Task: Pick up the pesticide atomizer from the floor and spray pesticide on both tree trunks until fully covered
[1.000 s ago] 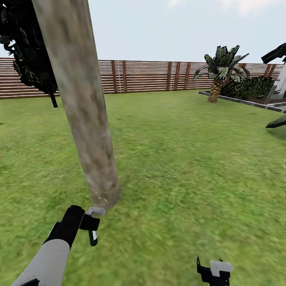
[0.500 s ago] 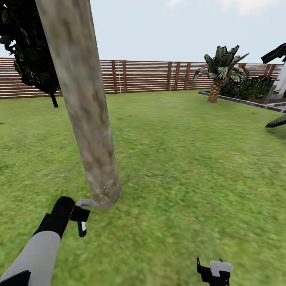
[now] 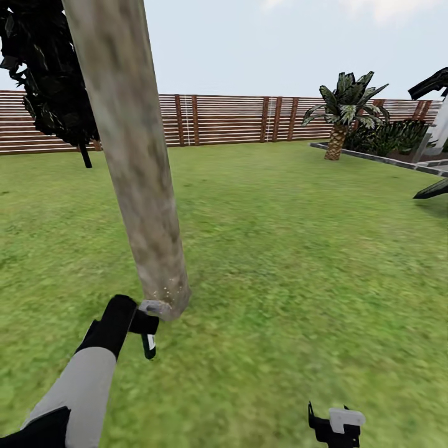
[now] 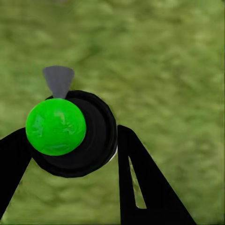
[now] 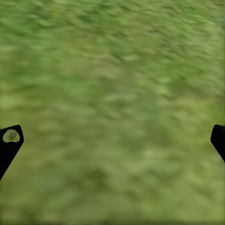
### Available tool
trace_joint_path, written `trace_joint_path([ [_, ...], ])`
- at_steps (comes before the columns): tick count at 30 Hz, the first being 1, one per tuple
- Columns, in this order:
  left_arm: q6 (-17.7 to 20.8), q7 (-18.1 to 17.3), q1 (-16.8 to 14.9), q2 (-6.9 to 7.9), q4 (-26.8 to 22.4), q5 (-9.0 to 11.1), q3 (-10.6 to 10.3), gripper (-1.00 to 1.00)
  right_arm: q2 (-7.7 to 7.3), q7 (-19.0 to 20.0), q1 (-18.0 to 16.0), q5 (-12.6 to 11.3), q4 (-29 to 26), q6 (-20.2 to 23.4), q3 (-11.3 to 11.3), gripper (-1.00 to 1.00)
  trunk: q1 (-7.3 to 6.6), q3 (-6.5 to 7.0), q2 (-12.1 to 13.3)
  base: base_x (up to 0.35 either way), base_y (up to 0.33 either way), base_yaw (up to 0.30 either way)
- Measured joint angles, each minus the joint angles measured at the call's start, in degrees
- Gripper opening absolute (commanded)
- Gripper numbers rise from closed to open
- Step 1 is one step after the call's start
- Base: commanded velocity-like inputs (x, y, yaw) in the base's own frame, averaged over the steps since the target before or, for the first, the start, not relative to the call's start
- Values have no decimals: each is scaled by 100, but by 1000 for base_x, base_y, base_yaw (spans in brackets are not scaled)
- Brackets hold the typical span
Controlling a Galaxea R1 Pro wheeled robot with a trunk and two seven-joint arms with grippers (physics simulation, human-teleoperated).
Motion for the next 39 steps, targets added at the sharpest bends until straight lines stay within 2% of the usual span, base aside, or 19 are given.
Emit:
trace_joint_path([
  [4,13,-11,-55,507,0,11,12,-100,0,0,0,0,0,-3,0,100,0,0,0,0,0,0],
  [6,26,-14,-58,594,0,51,11,-100,0,0,0,0,0,-4,0,100,0,0,0,0,0,0],
  [7,33,-15,-59,596,0,72,7,-100,0,0,0,0,0,-3,0,100,0,0,0,0,0,0],
  [9,46,-16,-62,472,1,108,-9,-100,0,0,0,0,0,-1,-1,100,0,0,0,0,0,0],
  [10,54,-12,-78,353,1,130,-70,-100,0,0,0,0,0,-1,-1,100,0,0,0,0,0,0],
  [12,97,-9,-118,117,1,121,-305,-100,0,0,0,0,0,1,-1,100,0,0,0,0,0,0],
  [13,236,-8,-207,-11,0,136,-460,-100,0,0,0,0,0,0,-1,100,0,1,0,0,0,0],
  [14,335,-7,-259,-44,0,98,-507,-100,0,0,0,0,0,-1,0,100,0,0,0,0,0,0],
  [17,433,-6,-319,-29,-19,70,-542,-100,0,0,0,0,0,0,0,100,0,0,0,0,0,0],
  [19,468,-13,-341,49,-177,47,-545,-100,0,0,0,0,0,1,0,100,0,0,0,0,0,0],
  [21,477,-14,-348,175,-228,40,-536,-100,0,0,0,0,0,1,0,100,0,0,0,0,0,0],
  [23,472,-13,-382,506,-259,18,-514,-100,0,0,0,0,0,-1,0,100,0,0,0,0,0,0],
  [26,500,-72,-413,598,-263,116,-508,-100,0,0,0,0,0,1,0,100,0,0,0,0,0,0],
  [27,504,-129,-412,597,-263,126,-516,-100,0,0,0,0,0,1,0,100,0,0,0,0,0,0],
  [29,517,-380,-414,500,-263,137,-546,-100,0,0,0,0,0,0,0,100,0,0,0,0,0,0],
  [33,576,-459,-472,161,-272,125,-568,-100,0,0,0,0,0,-1,-1,100,0,0,0,0,0,0],
  [34,575,-460,-493,132,-275,82,-569,-100,0,0,0,0,0,-1,0,100,0,0,0,0,0,0],
  [36,586,-462,-535,124,-279,58,-571,-100,0,0,0,0,0,-2,0,100,0,0,0,0,0,0],
  [39,589,-463,-558,225,-284,17,-569,-100,0,0,0,0,0,0,0,100,0,0,0,0,0,0],
])
